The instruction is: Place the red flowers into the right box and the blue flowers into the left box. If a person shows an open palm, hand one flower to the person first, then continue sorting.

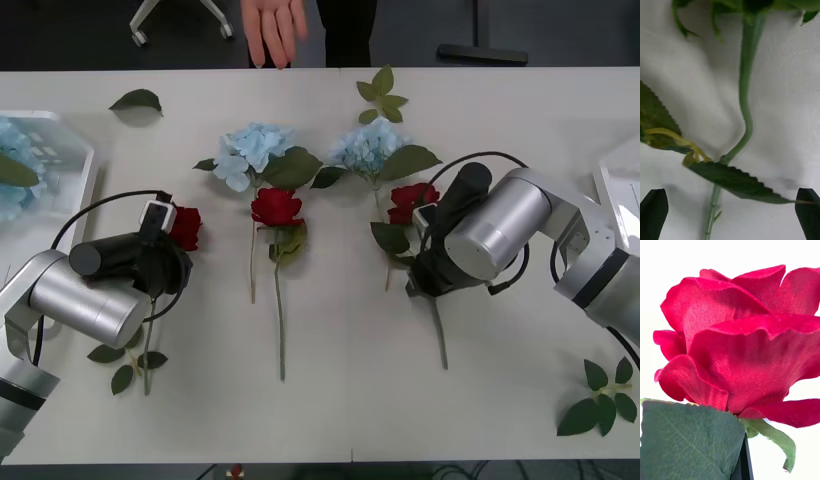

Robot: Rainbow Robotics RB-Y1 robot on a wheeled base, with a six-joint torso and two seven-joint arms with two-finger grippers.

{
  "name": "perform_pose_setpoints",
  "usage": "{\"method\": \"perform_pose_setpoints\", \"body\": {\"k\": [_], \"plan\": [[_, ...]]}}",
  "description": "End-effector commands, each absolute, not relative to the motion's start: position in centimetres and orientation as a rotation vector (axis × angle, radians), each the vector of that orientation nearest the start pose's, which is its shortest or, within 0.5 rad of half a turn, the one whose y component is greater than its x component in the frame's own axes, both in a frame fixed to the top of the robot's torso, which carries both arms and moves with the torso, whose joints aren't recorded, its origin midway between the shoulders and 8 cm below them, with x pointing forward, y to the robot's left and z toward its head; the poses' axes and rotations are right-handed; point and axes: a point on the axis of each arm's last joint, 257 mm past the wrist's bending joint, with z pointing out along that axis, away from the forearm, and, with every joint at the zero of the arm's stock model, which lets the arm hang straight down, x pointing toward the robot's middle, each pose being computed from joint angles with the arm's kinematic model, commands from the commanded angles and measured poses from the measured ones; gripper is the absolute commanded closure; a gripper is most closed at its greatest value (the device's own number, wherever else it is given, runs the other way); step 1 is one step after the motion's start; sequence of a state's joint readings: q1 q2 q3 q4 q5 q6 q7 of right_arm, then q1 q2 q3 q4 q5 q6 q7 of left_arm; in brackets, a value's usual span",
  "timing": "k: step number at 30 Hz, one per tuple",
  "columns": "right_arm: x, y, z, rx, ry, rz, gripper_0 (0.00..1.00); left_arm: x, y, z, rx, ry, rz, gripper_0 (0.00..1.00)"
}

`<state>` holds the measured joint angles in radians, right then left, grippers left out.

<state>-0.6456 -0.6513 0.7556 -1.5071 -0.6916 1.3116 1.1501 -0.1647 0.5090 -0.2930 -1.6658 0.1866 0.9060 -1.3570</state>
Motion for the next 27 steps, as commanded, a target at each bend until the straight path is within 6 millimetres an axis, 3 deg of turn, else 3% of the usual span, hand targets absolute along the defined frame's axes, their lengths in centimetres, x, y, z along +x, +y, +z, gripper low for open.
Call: {"method": "perform_pose_setpoints", "body": {"k": [1,7,11,23,27], "plan": [[48.9,-16.8,-33.0,-0.471,2.714,-0.030,0.02,50.7,27.3,-33.5,0.289,2.291,0.147,1.00],[48.9,-16.8,-33.1,-0.470,2.714,-0.031,0.17,50.7,27.2,-33.5,0.289,2.291,0.147,1.00],[48.9,-16.9,-33.4,-0.467,2.716,-0.035,0.40,50.7,27.1,-33.5,0.290,2.291,0.146,1.00],[49.2,-16.5,-34.3,-0.459,2.716,-0.031,0.65,50.8,27.2,-33.4,0.293,2.285,0.150,1.00],[49.2,-16.5,-34.5,-0.454,2.720,-0.032,0.93,50.8,27.1,-33.4,0.293,2.284,0.150,1.00]]}}
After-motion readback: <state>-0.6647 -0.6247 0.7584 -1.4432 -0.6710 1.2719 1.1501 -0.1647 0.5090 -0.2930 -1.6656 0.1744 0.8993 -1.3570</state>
